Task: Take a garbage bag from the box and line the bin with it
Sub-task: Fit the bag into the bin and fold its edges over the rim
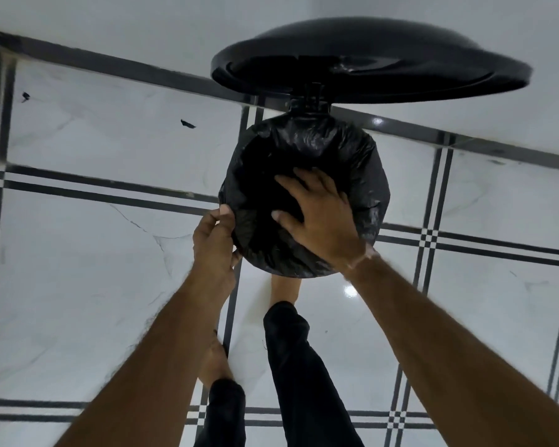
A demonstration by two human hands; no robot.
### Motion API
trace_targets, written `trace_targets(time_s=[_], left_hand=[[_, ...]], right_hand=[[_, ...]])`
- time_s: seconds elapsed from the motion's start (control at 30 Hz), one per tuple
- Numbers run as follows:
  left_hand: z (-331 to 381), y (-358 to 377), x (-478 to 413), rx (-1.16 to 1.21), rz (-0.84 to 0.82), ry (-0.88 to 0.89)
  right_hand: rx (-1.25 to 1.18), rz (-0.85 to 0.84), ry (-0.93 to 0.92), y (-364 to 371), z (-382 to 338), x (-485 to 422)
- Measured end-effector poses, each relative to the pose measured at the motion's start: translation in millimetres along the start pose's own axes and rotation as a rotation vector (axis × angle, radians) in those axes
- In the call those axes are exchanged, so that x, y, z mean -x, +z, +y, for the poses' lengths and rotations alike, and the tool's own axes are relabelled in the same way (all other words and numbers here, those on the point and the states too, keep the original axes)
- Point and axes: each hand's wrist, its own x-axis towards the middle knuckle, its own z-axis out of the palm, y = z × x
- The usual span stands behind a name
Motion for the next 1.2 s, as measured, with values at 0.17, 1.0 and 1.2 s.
trace_targets(time_s=[0.17, 1.0, 1.2], left_hand=[[-3, 0, -2, 0.006, 0.002, 0.01], [9, 1, 7, -0.049, 0.042, 0.02], [2, 8, 11, -0.056, 0.102, -0.156]], right_hand=[[0.19, -0.305, 0.182, 8, 23, 26], [-0.094, 0.459, 0.354, 3, 9, 66], [-1.504, 0.45, 1.229, 7, 6, 94]])
